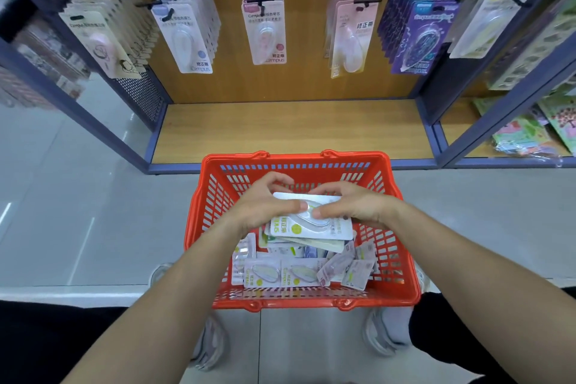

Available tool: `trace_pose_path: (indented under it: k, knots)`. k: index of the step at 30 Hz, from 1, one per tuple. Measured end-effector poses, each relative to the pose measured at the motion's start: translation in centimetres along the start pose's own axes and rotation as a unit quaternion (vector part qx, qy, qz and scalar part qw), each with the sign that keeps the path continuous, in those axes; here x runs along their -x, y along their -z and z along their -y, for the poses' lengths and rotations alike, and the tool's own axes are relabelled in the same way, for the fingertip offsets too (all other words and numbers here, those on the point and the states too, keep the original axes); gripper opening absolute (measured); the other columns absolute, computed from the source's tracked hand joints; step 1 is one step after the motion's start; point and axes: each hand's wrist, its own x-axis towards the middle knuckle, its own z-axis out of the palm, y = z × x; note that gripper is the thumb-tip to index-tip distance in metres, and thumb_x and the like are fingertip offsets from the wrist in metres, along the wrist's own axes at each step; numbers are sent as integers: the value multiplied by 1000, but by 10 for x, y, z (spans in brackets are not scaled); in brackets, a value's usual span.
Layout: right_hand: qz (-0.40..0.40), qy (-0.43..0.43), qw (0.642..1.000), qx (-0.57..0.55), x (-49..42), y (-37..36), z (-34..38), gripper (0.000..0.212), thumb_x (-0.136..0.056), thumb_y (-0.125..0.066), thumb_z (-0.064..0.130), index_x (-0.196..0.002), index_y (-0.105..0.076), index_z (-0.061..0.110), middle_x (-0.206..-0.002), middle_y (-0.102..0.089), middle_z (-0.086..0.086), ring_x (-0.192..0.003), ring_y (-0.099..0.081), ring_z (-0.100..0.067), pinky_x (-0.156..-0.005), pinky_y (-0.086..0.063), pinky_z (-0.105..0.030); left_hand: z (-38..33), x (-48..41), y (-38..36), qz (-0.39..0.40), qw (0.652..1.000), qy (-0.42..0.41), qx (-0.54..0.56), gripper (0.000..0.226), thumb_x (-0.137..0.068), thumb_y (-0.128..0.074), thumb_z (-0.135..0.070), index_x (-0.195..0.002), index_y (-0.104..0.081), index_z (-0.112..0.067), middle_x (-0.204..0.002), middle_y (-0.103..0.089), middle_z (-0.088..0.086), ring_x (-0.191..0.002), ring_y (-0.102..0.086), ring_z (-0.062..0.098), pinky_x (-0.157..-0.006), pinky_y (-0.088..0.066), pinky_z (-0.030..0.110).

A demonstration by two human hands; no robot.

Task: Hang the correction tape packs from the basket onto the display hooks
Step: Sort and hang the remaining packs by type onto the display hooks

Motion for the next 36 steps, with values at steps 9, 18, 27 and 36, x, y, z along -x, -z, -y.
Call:
trace_pose_path:
  k: [9, 18, 27, 36]
  knots:
    - [-24, 11, 992, -127, -17, -10, -16, 49, -79, -87, 12, -124, -69, 22, -116, -76, -10, -106, -74, -31, -89, -60, -44, -2, -27, 3, -67, 997, 4, 37, 55, -69, -95, -31, -114, -66, -22, -106, -70, 3, -85, -72, 14, -78, -58, 31]
    - [-151, 60, 968, -191, -31, -29, -26, 47, -74, -91, 15, -117, -71, 17, -106, -78, -3, -94, -76, -22, -76, -59, -32, 2, -36, -10, -193, 978, 54, 59, 102, -39, -82, -82, -119, -59, -22, -114, -71, 3, -94, -75, 20, -83, -62, 45]
    - [-223, 107, 917, -313, -35, -51, -8, 49, -79, -89, 20, -123, -67, 23, -114, -77, -6, -103, -75, -28, -80, -61, -39, 2, -32, -19, -243, 939, 0, 243, 92, -64, -94, -44, -138, -52, -12, -117, -74, 1, -109, -71, 22, -103, -54, 49]
    - [-288, 163, 905, -266, -21, -65, 25, 27, -88, -79, 38, -102, -56, 32, -116, -69, -12, -96, -75, -29, -78, -63, -52, -26, -18, -22, -211, 927, -30, 309, 81, -66, -86, -47, -132, -46, -22, -120, -72, 1, -108, -73, 21, -101, -54, 55]
